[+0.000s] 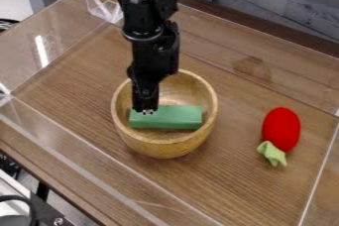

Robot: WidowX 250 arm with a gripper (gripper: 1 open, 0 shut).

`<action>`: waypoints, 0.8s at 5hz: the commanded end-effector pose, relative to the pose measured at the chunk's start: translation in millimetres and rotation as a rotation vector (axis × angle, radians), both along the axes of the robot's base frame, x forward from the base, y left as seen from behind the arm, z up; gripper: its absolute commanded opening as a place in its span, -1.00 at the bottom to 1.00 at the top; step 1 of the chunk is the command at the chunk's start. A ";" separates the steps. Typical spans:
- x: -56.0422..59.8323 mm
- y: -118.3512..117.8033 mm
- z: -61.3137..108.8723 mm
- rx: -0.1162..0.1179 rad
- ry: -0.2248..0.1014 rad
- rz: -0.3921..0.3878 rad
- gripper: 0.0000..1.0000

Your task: Remove the green stick from the brown bowl and put it on the table

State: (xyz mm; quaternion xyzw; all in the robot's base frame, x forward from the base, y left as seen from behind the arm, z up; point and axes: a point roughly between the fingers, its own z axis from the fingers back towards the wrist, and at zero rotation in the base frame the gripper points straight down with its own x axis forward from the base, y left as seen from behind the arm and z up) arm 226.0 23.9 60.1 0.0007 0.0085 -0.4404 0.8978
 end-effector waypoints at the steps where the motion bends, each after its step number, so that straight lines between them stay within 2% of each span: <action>1: 2.8 -0.7 -1.6 0.009 -0.021 -0.018 1.00; 2: 2.3 -1.5 -2.8 0.012 -0.020 -0.021 -1.00; 4: 0.3 -4.4 15.0 0.021 -0.055 -0.013 -1.00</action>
